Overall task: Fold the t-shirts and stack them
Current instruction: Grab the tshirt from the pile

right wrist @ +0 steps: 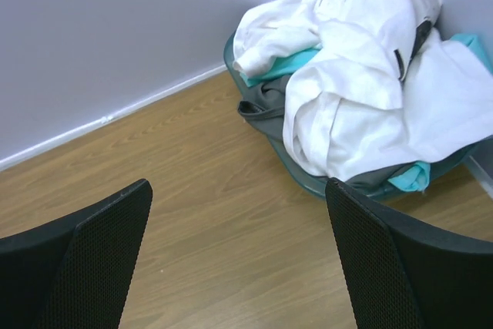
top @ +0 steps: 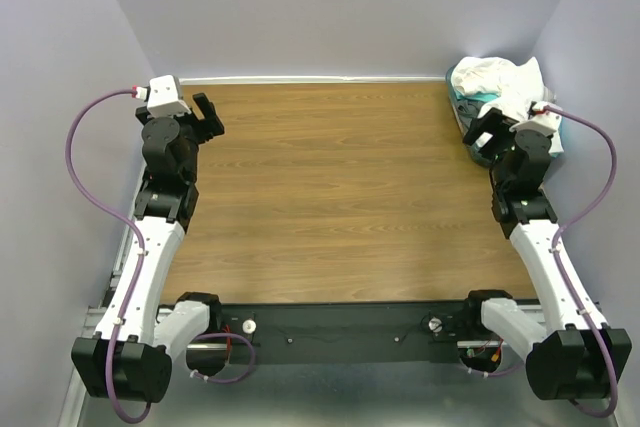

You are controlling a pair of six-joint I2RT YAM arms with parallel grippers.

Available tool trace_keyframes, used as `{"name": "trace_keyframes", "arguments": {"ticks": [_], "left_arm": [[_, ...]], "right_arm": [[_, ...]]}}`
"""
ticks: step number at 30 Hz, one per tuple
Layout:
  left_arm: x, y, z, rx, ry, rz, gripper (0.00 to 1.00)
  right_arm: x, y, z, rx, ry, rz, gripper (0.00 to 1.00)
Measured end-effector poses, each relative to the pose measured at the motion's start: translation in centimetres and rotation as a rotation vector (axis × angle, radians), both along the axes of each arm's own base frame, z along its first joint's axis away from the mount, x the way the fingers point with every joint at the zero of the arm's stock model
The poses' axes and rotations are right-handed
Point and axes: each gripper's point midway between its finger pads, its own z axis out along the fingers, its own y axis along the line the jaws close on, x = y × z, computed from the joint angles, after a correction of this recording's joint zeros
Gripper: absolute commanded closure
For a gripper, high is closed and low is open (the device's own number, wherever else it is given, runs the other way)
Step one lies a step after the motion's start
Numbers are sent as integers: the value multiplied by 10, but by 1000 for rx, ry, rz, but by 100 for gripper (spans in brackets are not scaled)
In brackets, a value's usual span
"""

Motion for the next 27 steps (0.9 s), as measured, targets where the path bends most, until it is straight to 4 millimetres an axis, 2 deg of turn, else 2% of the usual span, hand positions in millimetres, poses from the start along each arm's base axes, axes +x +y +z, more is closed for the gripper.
{"name": "trace_keyframes", "arguments": {"ticks": [6, 12, 16, 20, 23, 27], "left_arm": [[2, 0, 3, -1, -5, 0, 11], [8, -1, 9, -6, -11, 0, 10], [16, -2, 11, -5, -6, 0, 6], [24, -4, 12, -1, 3, -10, 5], [28, -8, 15, -1, 2, -32, 5], [33, -13, 13, -8, 9, -58, 5]], "right_arm": [[-1, -7, 25, -17, -34, -36, 0], [-3, -12, 20, -22, 6, -65, 0], [3, -20, 19, -46, 38, -107, 0], [22, -31, 19, -84, 92, -162, 0], [46, -40, 14, -108, 148, -207, 0], [79, -45, -6, -131, 228, -229, 0]]}}
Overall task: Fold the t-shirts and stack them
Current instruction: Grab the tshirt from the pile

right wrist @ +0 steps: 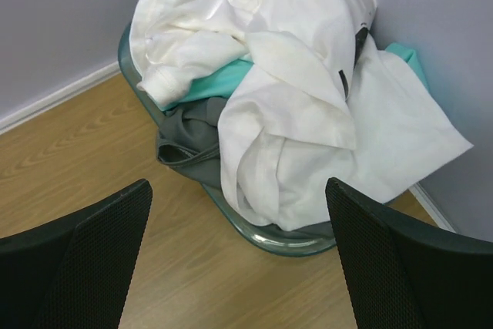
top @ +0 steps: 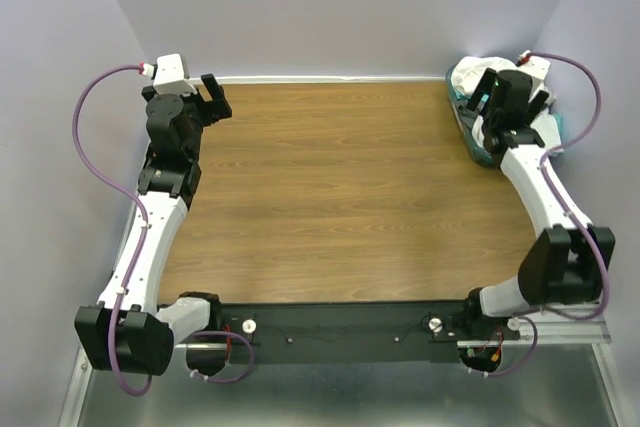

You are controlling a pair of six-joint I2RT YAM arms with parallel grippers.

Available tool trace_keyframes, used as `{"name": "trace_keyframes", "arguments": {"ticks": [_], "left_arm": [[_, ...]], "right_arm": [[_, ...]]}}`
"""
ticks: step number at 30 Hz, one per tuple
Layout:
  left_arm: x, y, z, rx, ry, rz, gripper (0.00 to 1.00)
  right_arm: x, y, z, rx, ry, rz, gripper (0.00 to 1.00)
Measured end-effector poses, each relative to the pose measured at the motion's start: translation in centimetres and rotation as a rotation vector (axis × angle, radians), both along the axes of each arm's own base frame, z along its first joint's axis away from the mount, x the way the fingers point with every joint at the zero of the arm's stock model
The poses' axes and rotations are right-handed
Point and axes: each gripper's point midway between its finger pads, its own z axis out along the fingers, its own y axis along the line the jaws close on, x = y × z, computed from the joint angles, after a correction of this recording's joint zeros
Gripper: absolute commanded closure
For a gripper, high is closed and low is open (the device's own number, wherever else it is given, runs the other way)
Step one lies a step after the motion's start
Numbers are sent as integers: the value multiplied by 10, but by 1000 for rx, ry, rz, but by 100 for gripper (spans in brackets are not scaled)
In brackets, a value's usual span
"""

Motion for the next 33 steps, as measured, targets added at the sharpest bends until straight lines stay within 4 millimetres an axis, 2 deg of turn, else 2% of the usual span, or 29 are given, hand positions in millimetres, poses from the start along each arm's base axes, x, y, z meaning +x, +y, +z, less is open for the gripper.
{"name": "trace_keyframes", "arguments": {"ticks": [4, 9, 13, 18, 28, 31, 33], "left_arm": [[4, -6, -6, -24, 14, -27, 5], [3, -13, -11, -55, 35, -59, 5], [2, -17, -19, -59, 57, -77, 5], [-1, -17, -41, -67, 111, -75, 5], [3, -19, -51, -80, 136, -80, 6], [7, -20, -57, -80, 154, -81, 6], [10, -21, -61, -80, 164, -85, 7]], "right_arm": [[30, -3, -24, -6, 69, -15, 0], [62, -20, -56, -4, 140, -57, 0], [73, -33, -72, 4, 169, -100, 0], [81, -45, -94, 20, 207, -130, 0], [92, -69, -129, 35, 260, -177, 0], [95, -77, -134, 40, 265, -184, 8], [97, -80, -137, 45, 267, -186, 22]]}}
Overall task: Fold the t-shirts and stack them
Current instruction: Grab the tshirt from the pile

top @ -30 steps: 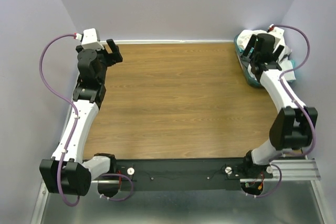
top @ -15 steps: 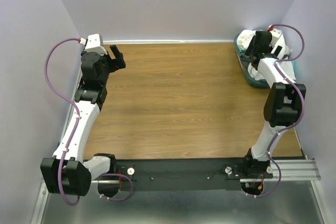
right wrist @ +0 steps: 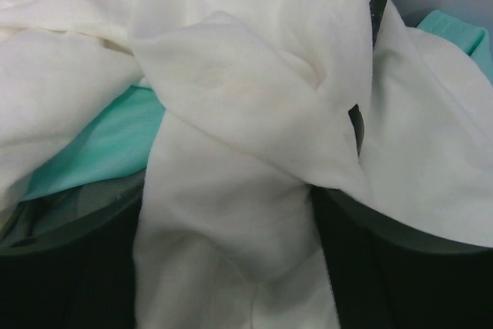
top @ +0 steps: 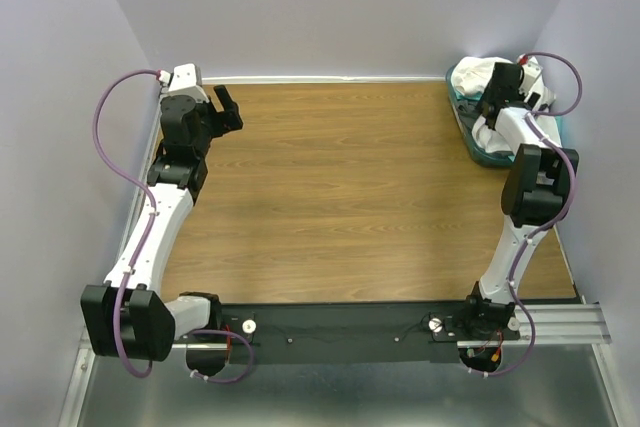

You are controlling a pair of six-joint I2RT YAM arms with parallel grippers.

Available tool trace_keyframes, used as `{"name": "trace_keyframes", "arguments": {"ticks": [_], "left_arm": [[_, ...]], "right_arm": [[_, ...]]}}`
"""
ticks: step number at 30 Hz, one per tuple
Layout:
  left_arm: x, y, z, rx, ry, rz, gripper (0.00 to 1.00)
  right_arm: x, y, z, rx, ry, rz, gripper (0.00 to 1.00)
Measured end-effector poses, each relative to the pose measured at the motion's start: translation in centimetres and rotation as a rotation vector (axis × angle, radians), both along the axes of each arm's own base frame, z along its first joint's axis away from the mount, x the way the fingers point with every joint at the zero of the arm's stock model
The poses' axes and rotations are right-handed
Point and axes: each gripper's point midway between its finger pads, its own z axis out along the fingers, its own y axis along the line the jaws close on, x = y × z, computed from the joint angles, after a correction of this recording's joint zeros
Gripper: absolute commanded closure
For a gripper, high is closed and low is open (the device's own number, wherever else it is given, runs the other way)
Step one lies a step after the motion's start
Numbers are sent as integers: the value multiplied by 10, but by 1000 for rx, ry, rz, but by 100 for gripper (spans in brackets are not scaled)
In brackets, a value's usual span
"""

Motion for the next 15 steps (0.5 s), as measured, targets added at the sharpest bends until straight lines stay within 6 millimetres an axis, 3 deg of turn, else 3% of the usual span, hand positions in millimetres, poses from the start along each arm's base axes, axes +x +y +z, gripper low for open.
{"name": "trace_keyframes", "arguments": {"ticks": [2, 5, 6, 7, 8, 12, 15], "left_arm": [[3, -1, 0, -1, 4, -4, 7], [6, -2, 1, -2, 2, -9, 7], [6, -3, 3, -3, -1, -11, 7], [7, -3, 4, -4, -4, -11, 7], [7, -3, 5, -5, -7, -12, 7], [7, -4, 5, -10, -9, -16, 7], [7, -5, 6, -18, -12, -17, 7]], "right_arm": [[0, -1, -3, 5, 5, 5, 31], [1, -1, -3, 7, 9, 14, 64], [1, -1, -3, 6, 10, 18, 87], [1, 0, -3, 5, 14, 27, 95], [1, 1, -3, 7, 13, 29, 99], [-6, 2, 9, -1, 6, 42, 100], [-17, 4, 38, -10, -32, 46, 100]]}}
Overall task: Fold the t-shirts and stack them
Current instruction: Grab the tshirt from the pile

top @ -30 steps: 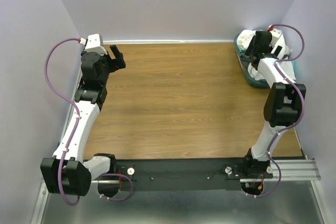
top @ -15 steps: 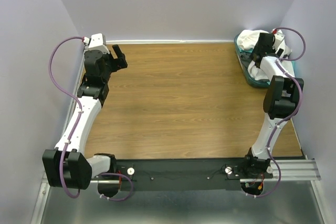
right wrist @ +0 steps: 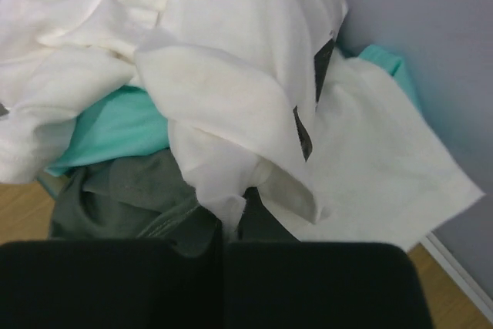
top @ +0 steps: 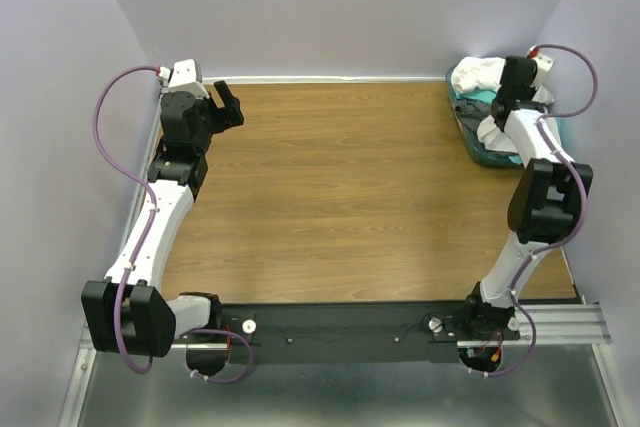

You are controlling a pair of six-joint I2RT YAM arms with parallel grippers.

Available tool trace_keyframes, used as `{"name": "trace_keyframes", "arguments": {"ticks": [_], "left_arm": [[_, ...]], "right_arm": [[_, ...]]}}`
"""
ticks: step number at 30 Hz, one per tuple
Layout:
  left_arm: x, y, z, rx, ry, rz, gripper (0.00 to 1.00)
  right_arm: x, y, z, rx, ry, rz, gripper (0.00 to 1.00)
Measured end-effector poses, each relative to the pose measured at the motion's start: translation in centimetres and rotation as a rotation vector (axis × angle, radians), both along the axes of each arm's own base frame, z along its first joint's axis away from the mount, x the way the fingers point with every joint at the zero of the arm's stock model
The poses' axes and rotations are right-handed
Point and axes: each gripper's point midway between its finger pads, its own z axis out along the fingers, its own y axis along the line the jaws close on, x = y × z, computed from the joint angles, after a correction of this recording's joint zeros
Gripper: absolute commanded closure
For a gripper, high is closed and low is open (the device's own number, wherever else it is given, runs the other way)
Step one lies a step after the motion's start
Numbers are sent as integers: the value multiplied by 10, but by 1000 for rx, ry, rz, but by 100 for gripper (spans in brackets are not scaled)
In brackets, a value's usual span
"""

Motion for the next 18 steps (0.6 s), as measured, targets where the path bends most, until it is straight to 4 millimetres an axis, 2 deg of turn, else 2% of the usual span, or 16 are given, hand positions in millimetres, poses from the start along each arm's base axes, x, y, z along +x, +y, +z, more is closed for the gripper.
{"name": "trace_keyframes", "arguments": {"ticks": [2, 6, 7, 8, 10, 14, 18], "left_arm": [[0, -1, 1, -4, -4, -4, 7], [1, -3, 2, -10, -9, -14, 8], [1, -4, 3, -11, -11, -17, 7], [1, -4, 3, -11, -14, -20, 8], [2, -8, 6, -16, -26, -39, 8], [3, -15, 11, -24, -44, -81, 9], [2, -22, 16, -32, -62, -122, 10]], "right_arm": [[-10, 2, 30, -8, -47, 1, 99], [-30, 6, 103, -31, -185, 14, 100], [-34, 8, 115, -37, -207, 19, 100], [-42, 11, 139, -44, -256, 27, 100], [-51, 18, 165, -54, -307, 50, 100], [-53, 41, 194, -69, -352, 144, 100], [-44, 95, 218, -100, -368, 315, 100]]}}
